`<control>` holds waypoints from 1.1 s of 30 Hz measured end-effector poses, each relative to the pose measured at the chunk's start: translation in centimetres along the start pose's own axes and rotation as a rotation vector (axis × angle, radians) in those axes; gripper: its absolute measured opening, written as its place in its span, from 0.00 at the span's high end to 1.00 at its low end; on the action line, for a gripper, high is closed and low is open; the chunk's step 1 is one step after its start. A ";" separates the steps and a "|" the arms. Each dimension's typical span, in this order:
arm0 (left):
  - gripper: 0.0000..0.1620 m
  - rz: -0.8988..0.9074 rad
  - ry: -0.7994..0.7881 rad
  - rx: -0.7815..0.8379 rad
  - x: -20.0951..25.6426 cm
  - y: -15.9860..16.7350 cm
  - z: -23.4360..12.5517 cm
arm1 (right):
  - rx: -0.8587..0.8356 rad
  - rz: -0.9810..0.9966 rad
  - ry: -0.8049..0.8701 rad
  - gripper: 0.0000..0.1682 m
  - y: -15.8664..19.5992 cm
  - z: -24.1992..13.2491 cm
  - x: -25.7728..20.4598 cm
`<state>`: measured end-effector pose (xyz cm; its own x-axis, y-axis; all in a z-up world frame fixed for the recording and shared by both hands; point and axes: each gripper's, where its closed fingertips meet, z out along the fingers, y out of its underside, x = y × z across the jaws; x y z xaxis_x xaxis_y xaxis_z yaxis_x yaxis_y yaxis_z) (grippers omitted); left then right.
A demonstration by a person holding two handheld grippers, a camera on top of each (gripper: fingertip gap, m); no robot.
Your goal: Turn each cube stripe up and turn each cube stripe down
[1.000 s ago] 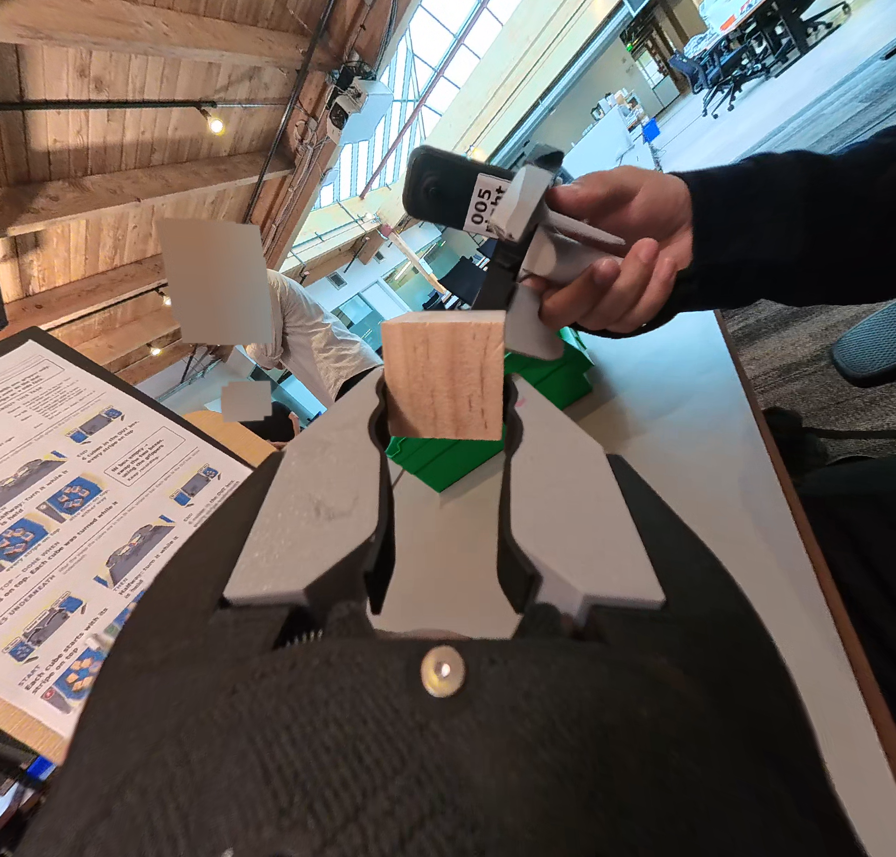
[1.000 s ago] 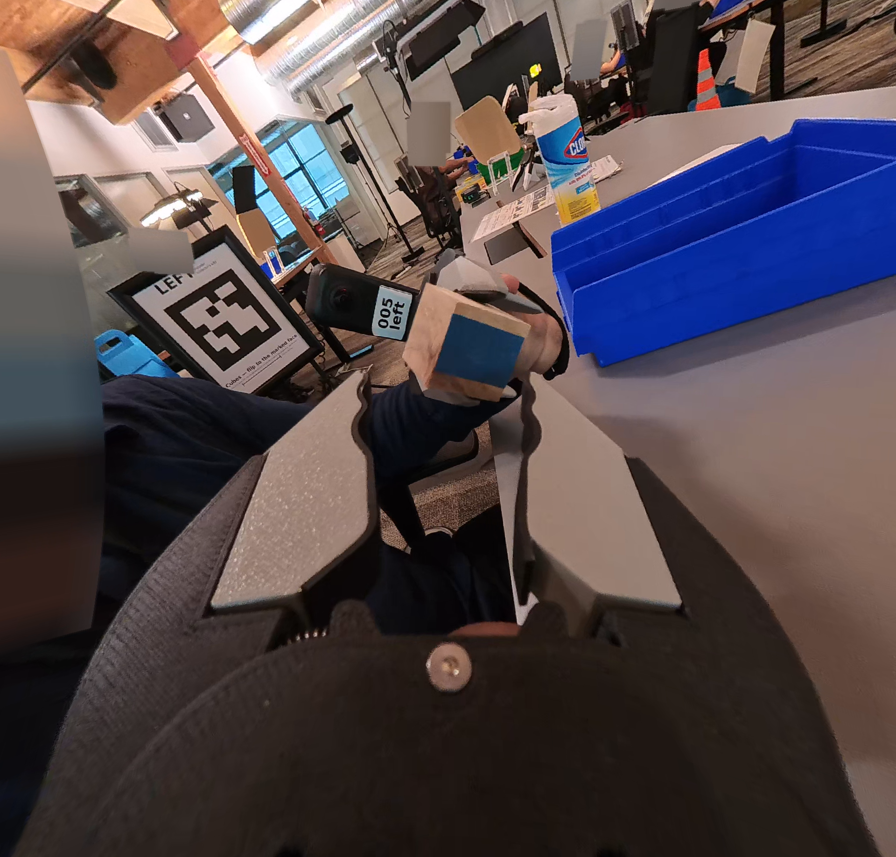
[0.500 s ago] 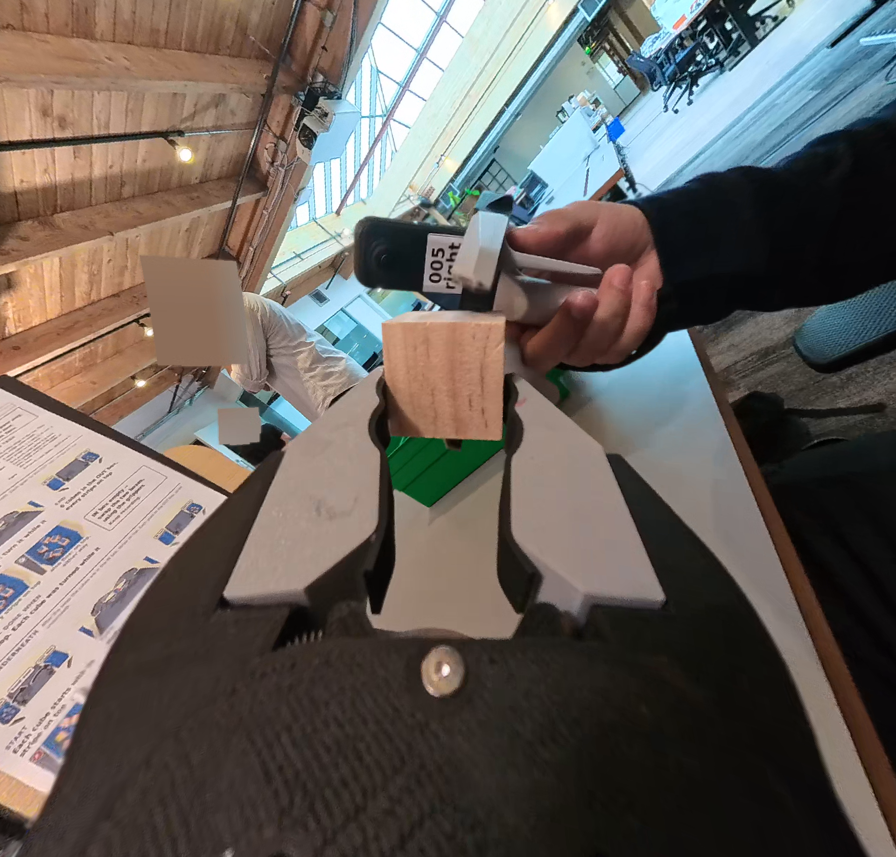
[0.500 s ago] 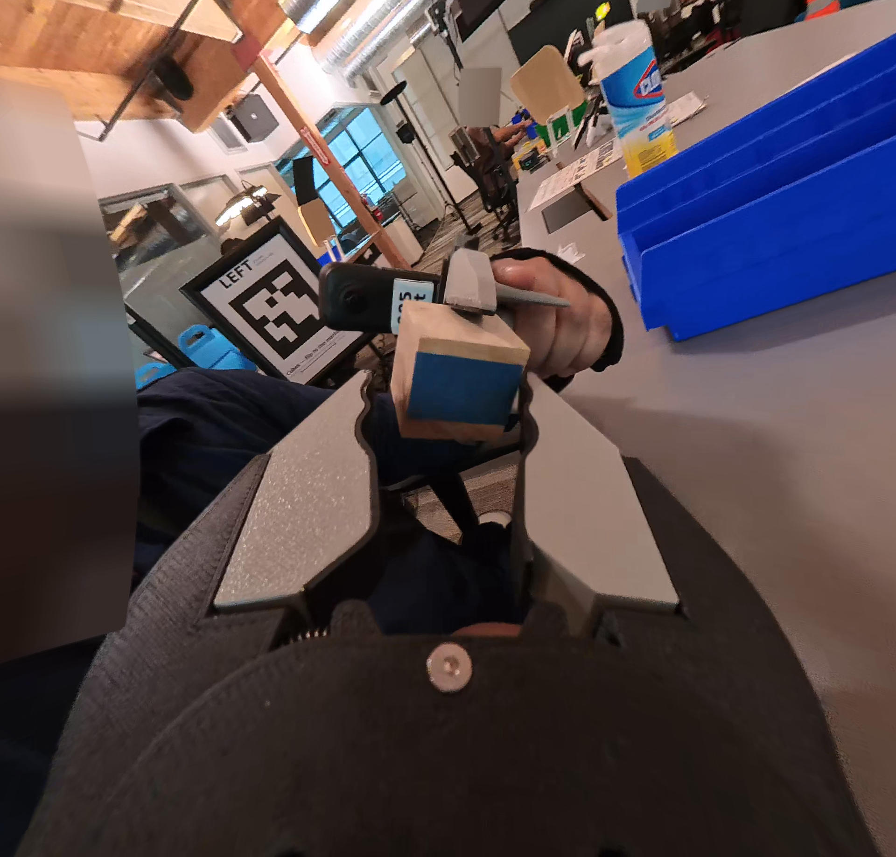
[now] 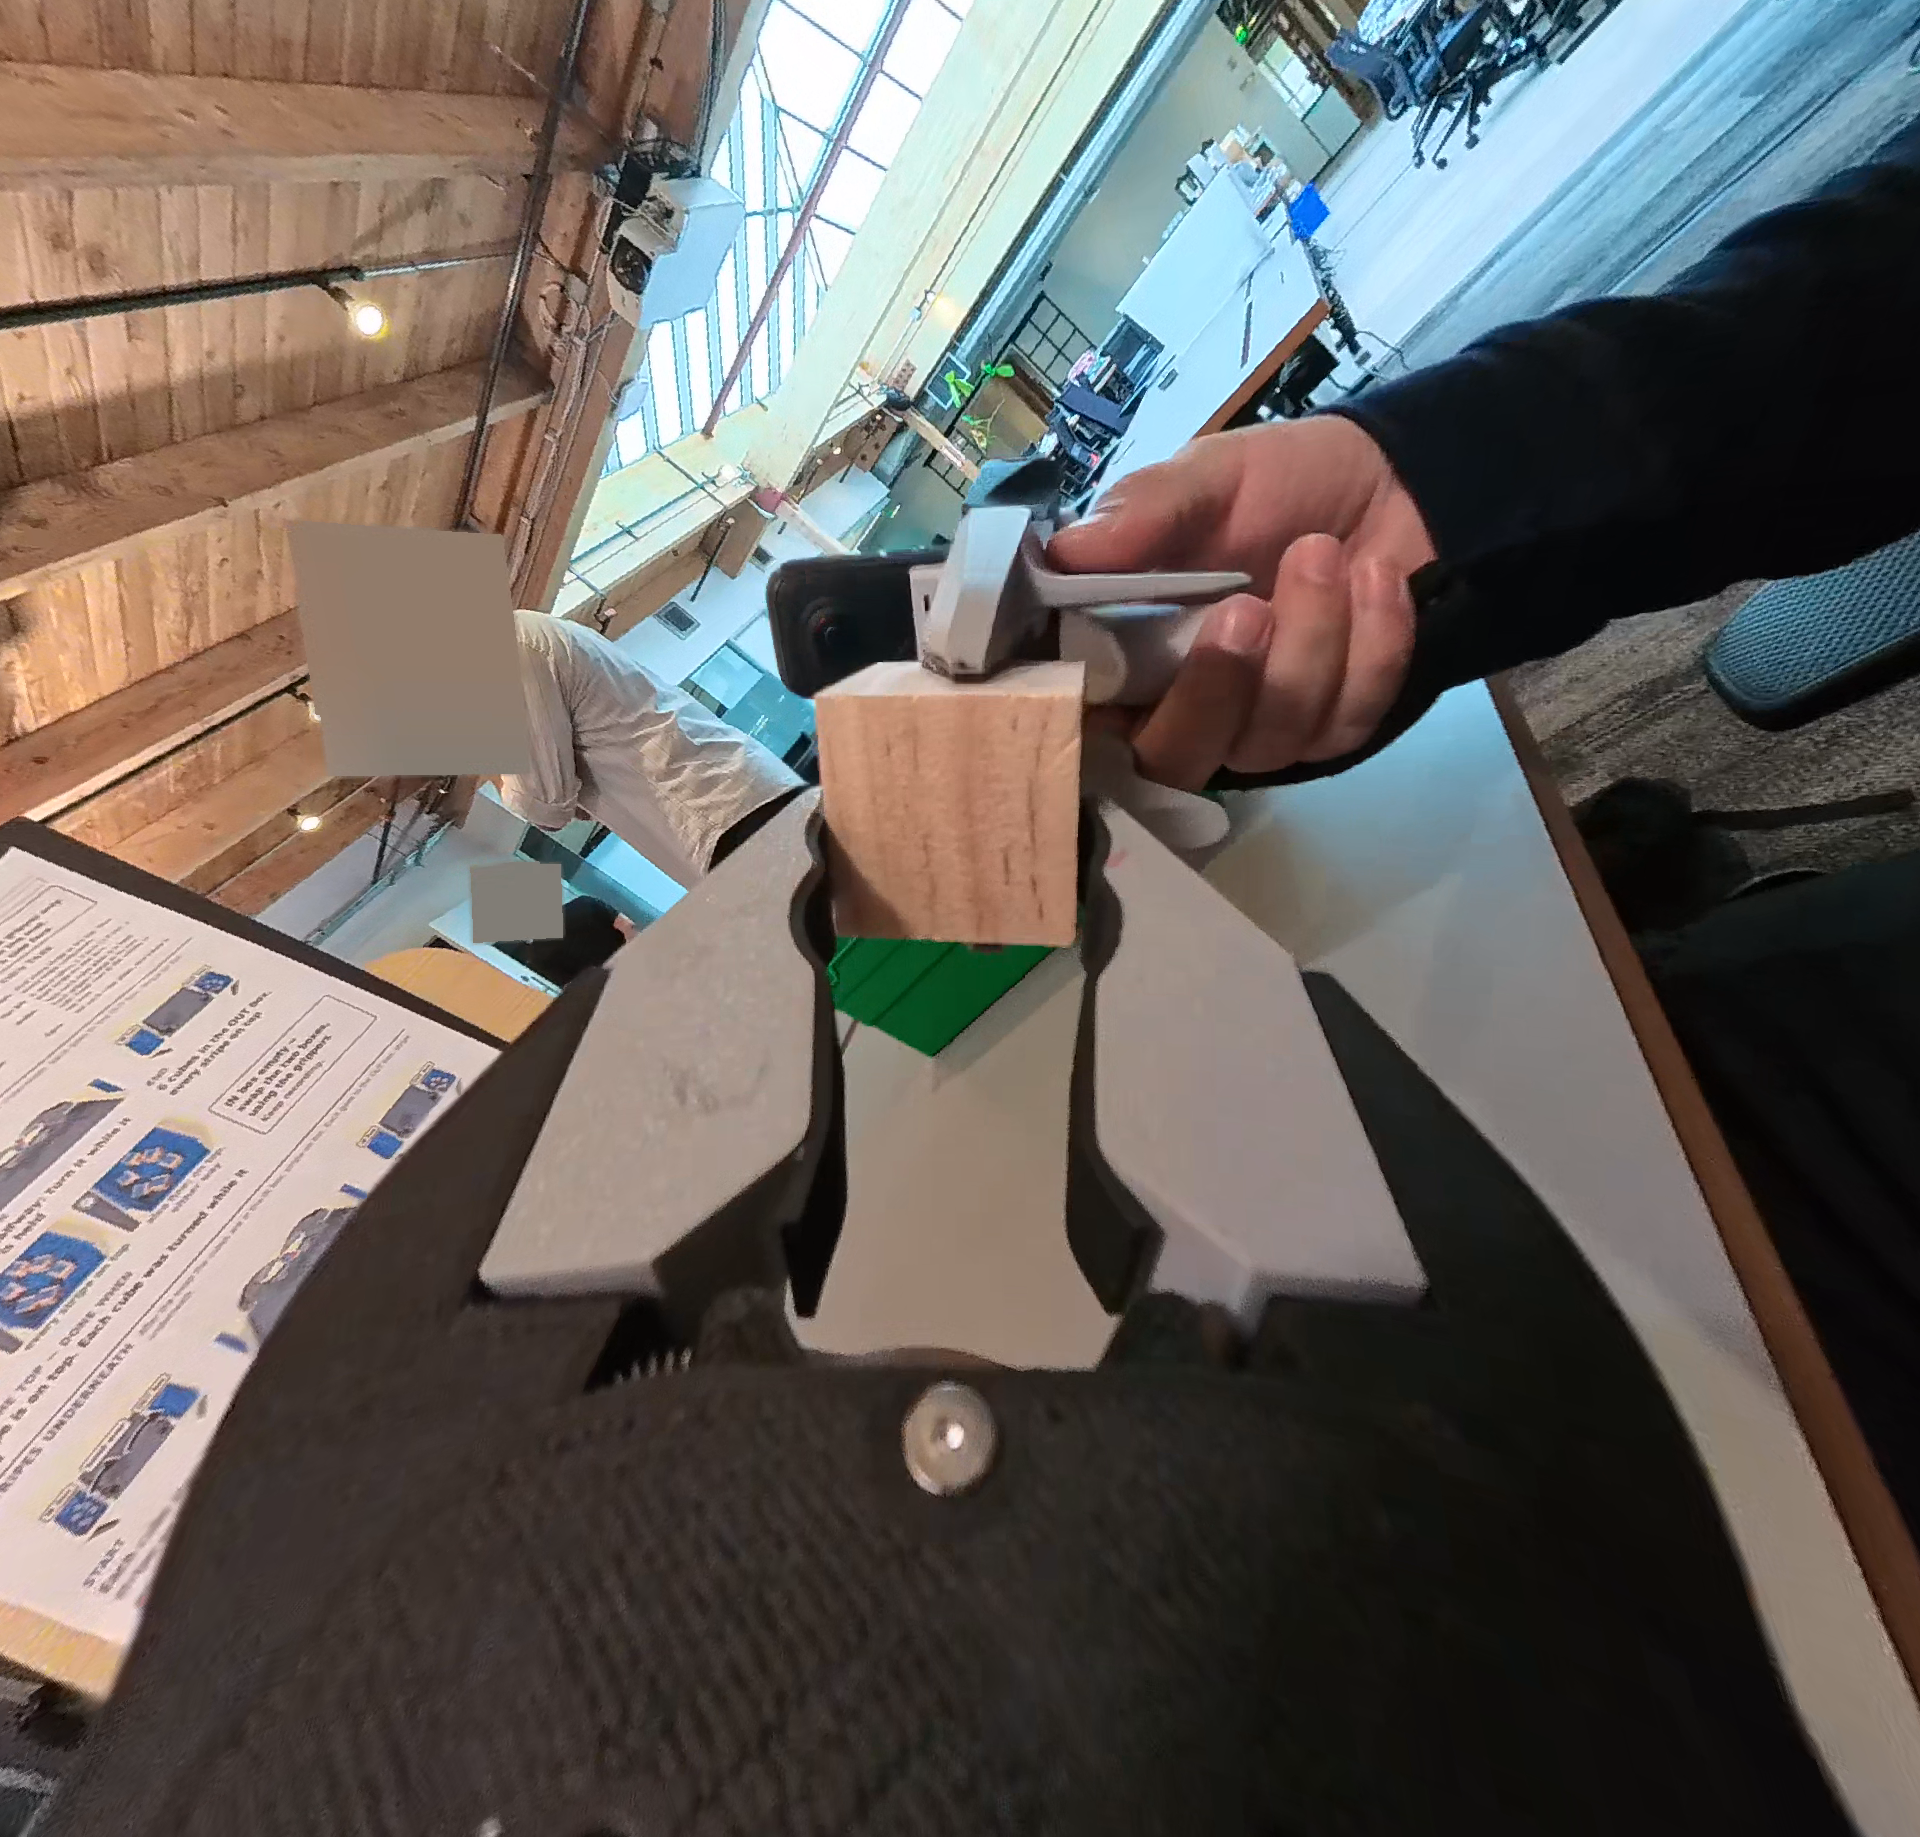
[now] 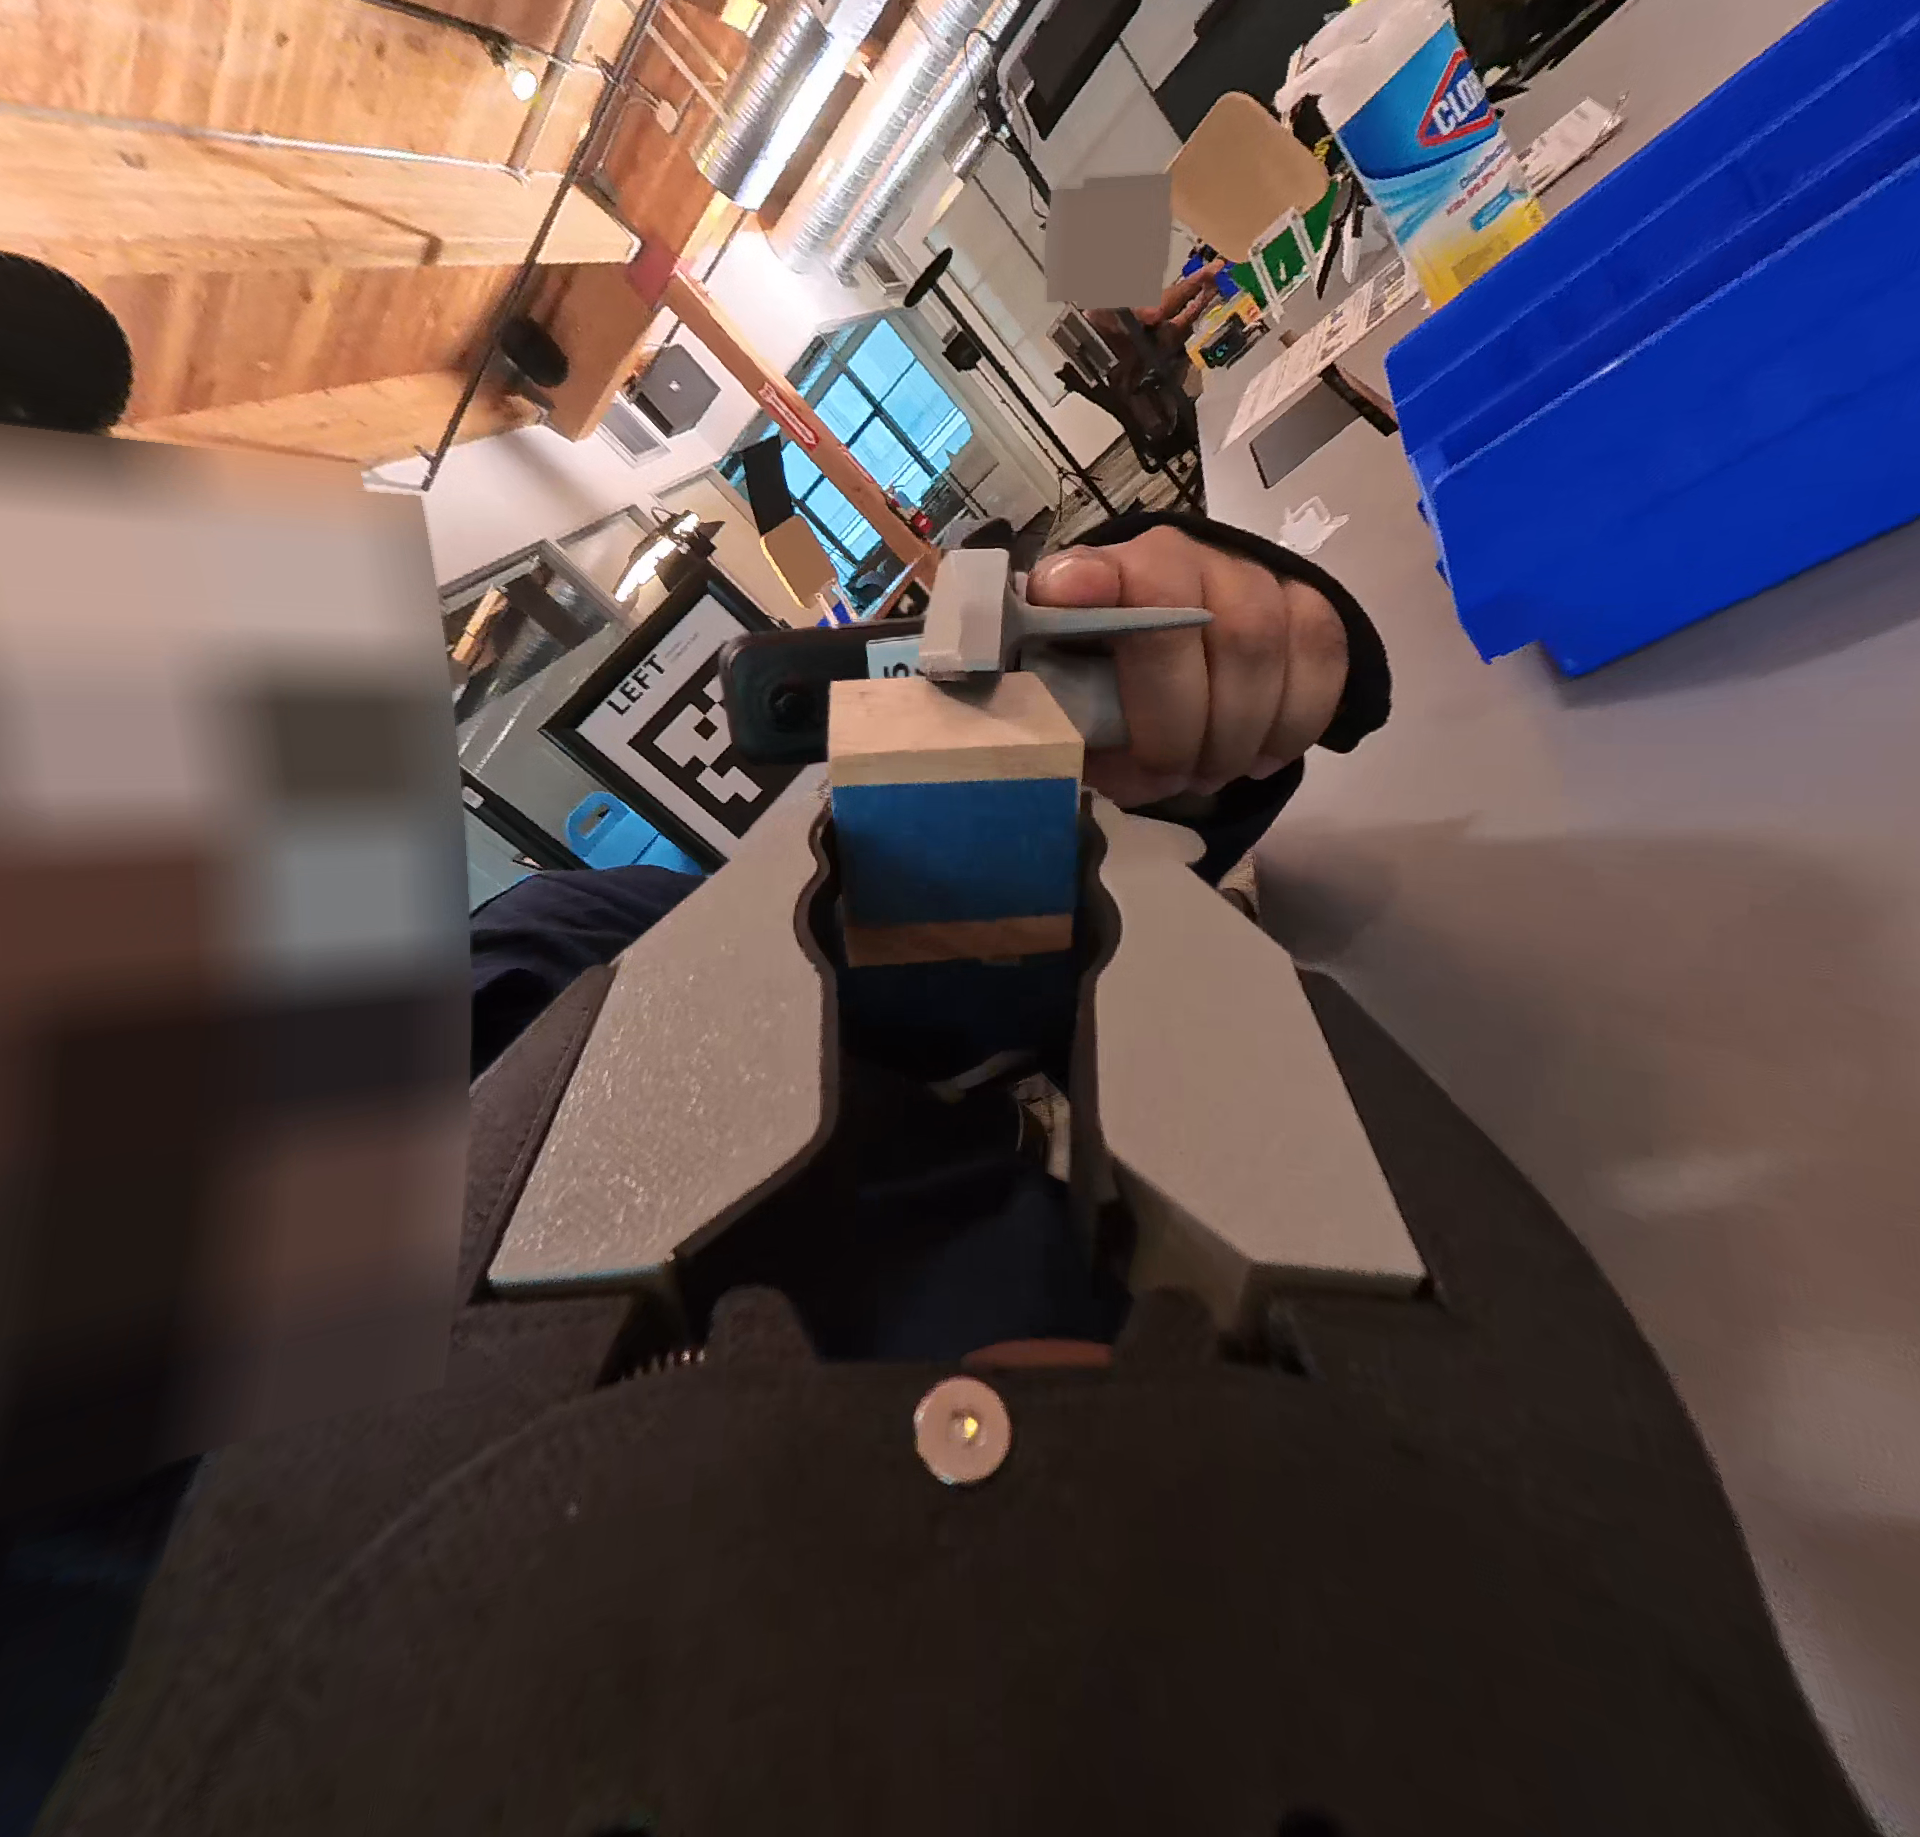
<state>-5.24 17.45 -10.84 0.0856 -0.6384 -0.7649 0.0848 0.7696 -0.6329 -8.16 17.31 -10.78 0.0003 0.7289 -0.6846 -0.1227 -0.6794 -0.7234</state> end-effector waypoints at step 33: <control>0.50 -0.759 -0.228 -0.797 0.0 19.3 -1.0 | 0.406 -0.529 1.291 0.75 -9.8 -26.5 2.5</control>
<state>-4.58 32.30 -23.16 0.4682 -0.8688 -0.1609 -0.4598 -0.0841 -0.8840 19.38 23.55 -7.82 0.9823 0.1510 -0.1108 -0.0913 -0.1306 -0.9872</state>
